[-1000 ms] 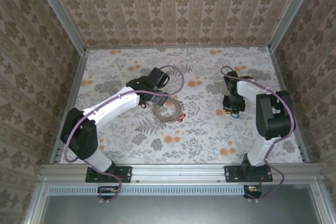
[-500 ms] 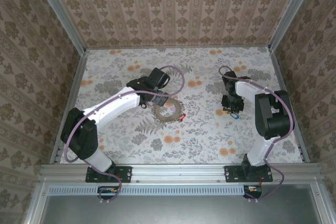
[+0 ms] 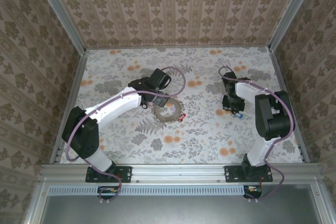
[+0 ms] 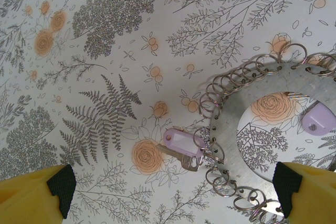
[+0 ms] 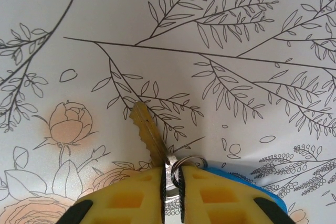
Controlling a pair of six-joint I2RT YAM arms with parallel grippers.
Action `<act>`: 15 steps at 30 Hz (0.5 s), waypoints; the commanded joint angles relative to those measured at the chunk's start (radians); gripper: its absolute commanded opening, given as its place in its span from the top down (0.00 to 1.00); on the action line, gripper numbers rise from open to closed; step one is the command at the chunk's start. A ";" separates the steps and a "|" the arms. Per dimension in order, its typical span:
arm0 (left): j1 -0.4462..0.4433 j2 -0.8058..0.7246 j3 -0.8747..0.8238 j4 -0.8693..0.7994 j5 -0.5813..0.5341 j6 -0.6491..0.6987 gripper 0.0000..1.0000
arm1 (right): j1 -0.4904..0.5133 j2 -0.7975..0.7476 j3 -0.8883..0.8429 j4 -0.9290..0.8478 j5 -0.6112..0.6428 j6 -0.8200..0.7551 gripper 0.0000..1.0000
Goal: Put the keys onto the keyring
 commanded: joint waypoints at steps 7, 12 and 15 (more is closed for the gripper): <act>-0.003 0.013 0.017 -0.028 -0.005 -0.006 0.00 | 0.001 -0.088 -0.048 0.010 0.018 -0.023 0.94; -0.005 0.016 0.019 -0.030 -0.005 -0.005 0.00 | 0.001 -0.136 -0.078 0.037 0.014 -0.041 0.99; -0.005 0.015 0.019 -0.030 -0.005 -0.005 0.00 | 0.000 -0.143 -0.087 0.035 0.015 -0.044 0.97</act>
